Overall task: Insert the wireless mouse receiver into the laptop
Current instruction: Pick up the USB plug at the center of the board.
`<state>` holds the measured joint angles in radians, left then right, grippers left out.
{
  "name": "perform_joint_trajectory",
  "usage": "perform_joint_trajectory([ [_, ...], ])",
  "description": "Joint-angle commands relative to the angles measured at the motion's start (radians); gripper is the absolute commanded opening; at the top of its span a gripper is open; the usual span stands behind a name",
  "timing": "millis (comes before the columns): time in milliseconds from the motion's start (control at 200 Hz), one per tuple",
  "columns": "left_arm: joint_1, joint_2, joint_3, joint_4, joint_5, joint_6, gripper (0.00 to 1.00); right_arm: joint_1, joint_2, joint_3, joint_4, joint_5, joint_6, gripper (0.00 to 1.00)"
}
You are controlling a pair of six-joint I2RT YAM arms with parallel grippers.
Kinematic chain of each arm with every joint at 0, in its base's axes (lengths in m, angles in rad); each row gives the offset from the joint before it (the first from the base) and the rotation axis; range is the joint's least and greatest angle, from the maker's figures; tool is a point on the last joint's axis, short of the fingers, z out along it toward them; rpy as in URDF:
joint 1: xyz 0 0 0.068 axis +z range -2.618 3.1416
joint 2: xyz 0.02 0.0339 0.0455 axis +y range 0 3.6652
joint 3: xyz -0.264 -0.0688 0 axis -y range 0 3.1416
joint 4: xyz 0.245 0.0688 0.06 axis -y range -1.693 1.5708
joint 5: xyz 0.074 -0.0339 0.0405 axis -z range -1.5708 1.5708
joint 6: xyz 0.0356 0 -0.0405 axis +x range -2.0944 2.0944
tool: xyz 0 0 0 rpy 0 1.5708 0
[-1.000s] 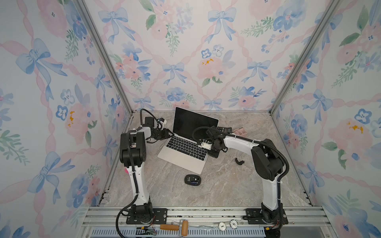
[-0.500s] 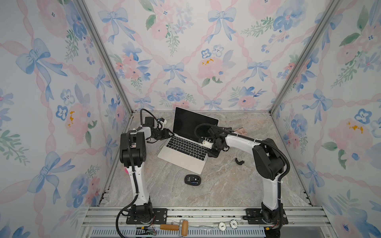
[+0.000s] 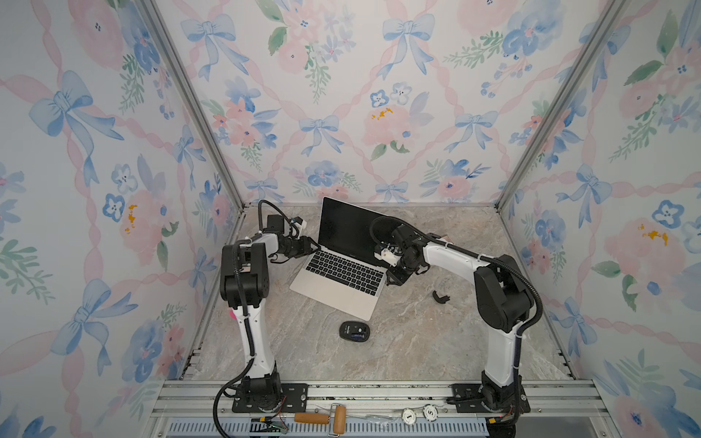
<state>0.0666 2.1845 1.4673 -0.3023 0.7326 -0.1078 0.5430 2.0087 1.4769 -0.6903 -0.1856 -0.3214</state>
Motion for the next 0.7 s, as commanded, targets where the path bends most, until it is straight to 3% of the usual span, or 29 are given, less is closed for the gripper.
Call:
perform_joint_trajectory([
  [0,-0.025,0.036,-0.06,-0.165,-0.061,-0.016,0.49,0.027,0.039,0.031,-0.038,0.033,0.022,0.42],
  [355,-0.024,0.029,-0.061,-0.166,-0.059,-0.016,0.49,0.051,0.081,0.052,-0.026,0.078,0.021,0.39],
  [695,-0.024,0.027,-0.059,-0.165,-0.058,-0.017,0.49,0.07,0.115,0.065,-0.048,0.107,0.002,0.3],
])
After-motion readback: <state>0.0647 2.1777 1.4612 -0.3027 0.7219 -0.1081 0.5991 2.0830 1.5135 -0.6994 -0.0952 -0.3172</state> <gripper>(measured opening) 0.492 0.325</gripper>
